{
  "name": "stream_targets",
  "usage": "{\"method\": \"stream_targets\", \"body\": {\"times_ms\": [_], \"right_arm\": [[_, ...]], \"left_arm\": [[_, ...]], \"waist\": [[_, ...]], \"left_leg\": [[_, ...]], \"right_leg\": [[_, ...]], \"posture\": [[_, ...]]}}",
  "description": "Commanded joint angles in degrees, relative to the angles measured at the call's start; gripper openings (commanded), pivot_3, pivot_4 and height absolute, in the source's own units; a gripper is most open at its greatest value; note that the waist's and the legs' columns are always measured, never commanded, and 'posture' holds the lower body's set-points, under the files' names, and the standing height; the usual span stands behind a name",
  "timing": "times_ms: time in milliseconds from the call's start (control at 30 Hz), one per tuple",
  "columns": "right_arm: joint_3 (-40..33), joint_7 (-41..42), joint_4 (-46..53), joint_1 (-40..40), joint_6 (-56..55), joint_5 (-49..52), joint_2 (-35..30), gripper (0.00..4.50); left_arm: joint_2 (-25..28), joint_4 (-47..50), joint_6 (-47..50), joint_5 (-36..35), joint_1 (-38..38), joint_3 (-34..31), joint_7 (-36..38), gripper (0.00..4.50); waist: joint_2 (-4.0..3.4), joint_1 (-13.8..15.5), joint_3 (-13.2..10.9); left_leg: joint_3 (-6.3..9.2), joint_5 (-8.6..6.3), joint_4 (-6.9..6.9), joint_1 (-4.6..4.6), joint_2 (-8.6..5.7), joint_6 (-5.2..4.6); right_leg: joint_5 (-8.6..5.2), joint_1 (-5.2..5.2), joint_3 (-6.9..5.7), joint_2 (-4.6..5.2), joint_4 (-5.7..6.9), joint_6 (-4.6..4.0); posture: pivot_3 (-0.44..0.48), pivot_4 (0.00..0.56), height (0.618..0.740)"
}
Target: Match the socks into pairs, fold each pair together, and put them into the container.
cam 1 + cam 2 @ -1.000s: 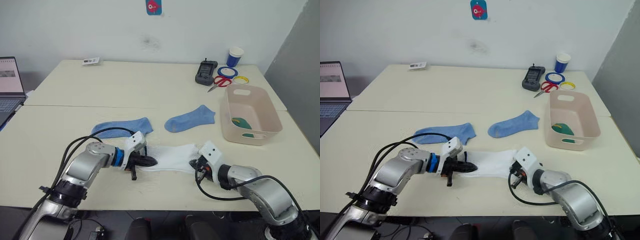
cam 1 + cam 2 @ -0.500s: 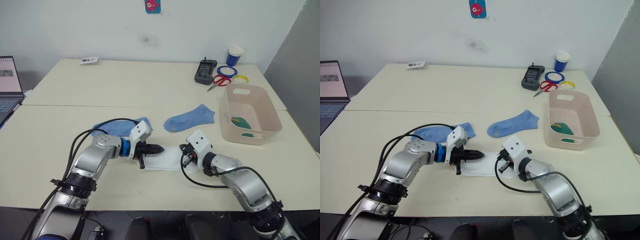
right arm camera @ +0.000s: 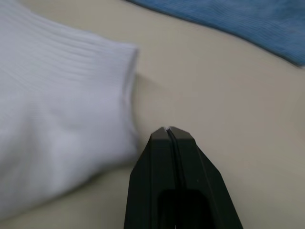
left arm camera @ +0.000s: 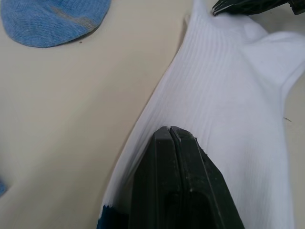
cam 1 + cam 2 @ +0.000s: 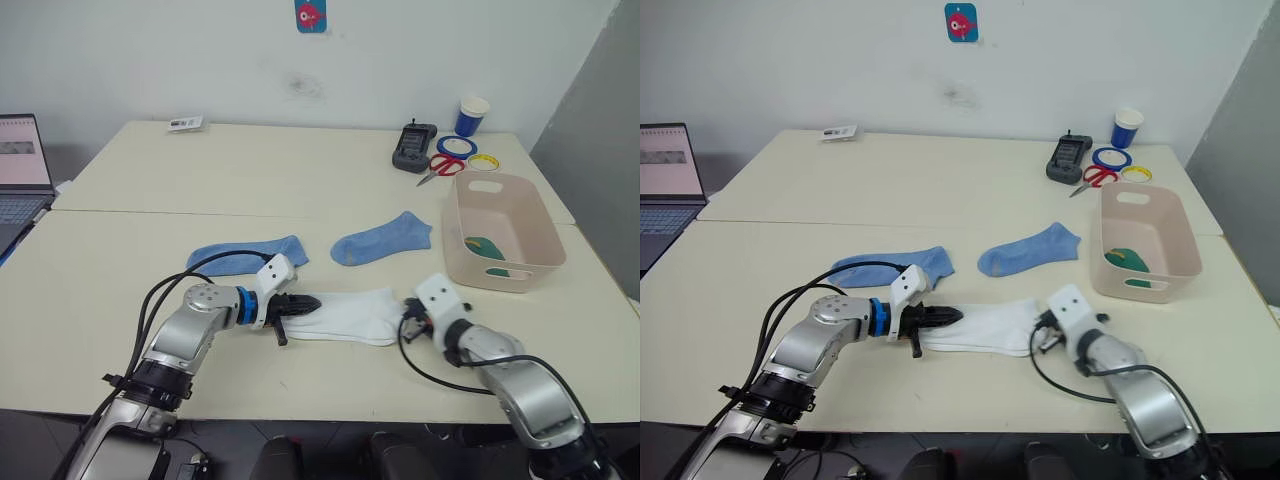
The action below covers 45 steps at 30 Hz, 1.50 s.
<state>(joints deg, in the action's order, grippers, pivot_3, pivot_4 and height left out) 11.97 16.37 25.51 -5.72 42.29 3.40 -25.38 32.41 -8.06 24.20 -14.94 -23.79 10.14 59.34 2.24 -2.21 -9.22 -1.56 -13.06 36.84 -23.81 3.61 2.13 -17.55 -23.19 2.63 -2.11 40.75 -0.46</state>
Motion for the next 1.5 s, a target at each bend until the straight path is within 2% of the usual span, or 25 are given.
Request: {"method": "stream_targets", "body": {"times_ms": [33, 200, 367, 467, 800, 900, 1033, 1167, 1267, 1500], "right_arm": [[0.51, 2.23, 6.69, -1.64, -7.07, 1.48, 2.3, 0.02], [4.62, 5.9, 5.24, -5.12, -6.64, 3.0, 5.38, 0.02], [8.77, 8.85, -4.41, -9.03, -3.67, 3.65, 8.56, 0.02], [10.03, 9.37, -5.9, -8.56, -3.02, 1.85, 7.69, 0.02], [5.0, 10.71, 4.65, 3.85, -1.93, 1.39, -3.72, 0.02], [1.69, 10.94, 8.24, 5.29, -3.69, 3.79, -3.42, 0.02], [-3.56, 11.94, 16.94, 6.94, -0.59, 10.41, -1.36, 0.02], [-5.99, 10.34, 18.63, 8.64, 2.02, 12.07, -0.91, 0.02], [-8.6, 7.49, 17.43, 8.89, 3.05, 12.98, 1.67, 0.62], [-7.79, 2.66, 13.58, 8.65, 5.9, 13.1, 7.47, 3.1]], "left_arm": [[0.88, 6.34, 0.56, -2.95, 0.96, -1.95, 1.95, 0.0], [1.6, 10.32, 2.96, -4.48, -0.98, -1.69, 3.75, 0.0], [1.89, 6.21, 0.41, -1.31, -1.25, 0.9, 4.58, 0.0], [2.46, 2.61, -2.35, 1.38, -0.39, 1.99, 4.57, 0.0], [3.19, -0.2, -3.77, 2.65, 3.58, 2.29, 5.01, 0.0], [2.27, 1.74, -3.13, 0.11, 1.68, 1.26, 6.65, 0.0], [0.7, 3.67, -0.12, -1.9, -5.29, 1.29, 8.37, 0.0], [-0.79, 1.24, 2.31, -1.19, -7.28, 2.16, 7.87, 0.0], [-0.09, -3.23, -0.59, 2.7, -6.12, 5.06, 8.65, 0.0], [-0.09, -7.47, -4.22, 5.09, -5.28, 6.32, 8.66, 0.0]], "waist": [[-0.04, -0.39, -0.09], [-0.01, -0.41, -0.17], [-0.02, -0.31, -0.18], [-0.03, -0.21, -0.2], [-0.06, 0.27, 0.03], [-0.05, 0.24, 0.05], [-0.01, 0.4, -0.12], [0.01, 0.24, -0.12], [0.01, 0.05, -0.13], [-0.03, 0.17, -0.07]], "left_leg": [[0.01, 0.0, 0.0, 0.0, 0.01, 0.0], [0.05, 0.0, 0.02, -0.05, 0.02, 0.0], [0.03, 0.0, 0.03, -0.06, 0.01, 0.0], [0.04, 0.0, 0.03, -0.08, 0.03, 0.0], [0.04, 0.0, 0.02, 0.01, 0.04, 0.0], [0.02, 0.0, 0.01, 0.02, 0.02, 0.0], [0.0, 0.0, 0.04, -0.11, -0.01, 0.0], [0.02, 0.0, 0.05, -0.12, -0.05, 0.0], [0.04, 0.0, 0.03, -0.07, -0.06, 0.0], [0.02, 0.0, 0.02, -0.01, 0.0, 0.0]], "right_leg": [[0.0, -0.03, 0.01, -0.08, 0.01, 0.0], [0.0, -0.04, -0.08, -0.19, 0.04, 0.0], [0.0, -0.03, -0.02, -0.16, 0.01, -0.01], [0.0, -0.06, -0.02, -0.14, 0.02, -0.01], [0.0, 0.02, -0.02, 0.04, 0.0, 0.0], [0.0, 0.03, -0.02, 0.02, 0.0, 0.0], [0.0, -0.02, -0.11, -0.03, 0.0, 0.0], [-0.01, 0.0, -0.07, -0.05, -0.05, 0.01], [0.0, -0.01, 0.0, -0.07, -0.04, 0.0], [0.0, 0.0, -0.09, -0.16, 0.04, 0.0]], "posture": [[0.0, 0.15, 0.732], [0.0, 0.15, 0.732], [0.0, 0.15, 0.732], [0.0, 0.15, 0.732], [0.0, 0.15, 0.732], [0.0, 0.15, 0.732], [0.0, 0.15, 0.732], [0.0, 0.15, 0.732], [0.0, 0.15, 0.732], [0.0, 0.15, 0.732]]}}
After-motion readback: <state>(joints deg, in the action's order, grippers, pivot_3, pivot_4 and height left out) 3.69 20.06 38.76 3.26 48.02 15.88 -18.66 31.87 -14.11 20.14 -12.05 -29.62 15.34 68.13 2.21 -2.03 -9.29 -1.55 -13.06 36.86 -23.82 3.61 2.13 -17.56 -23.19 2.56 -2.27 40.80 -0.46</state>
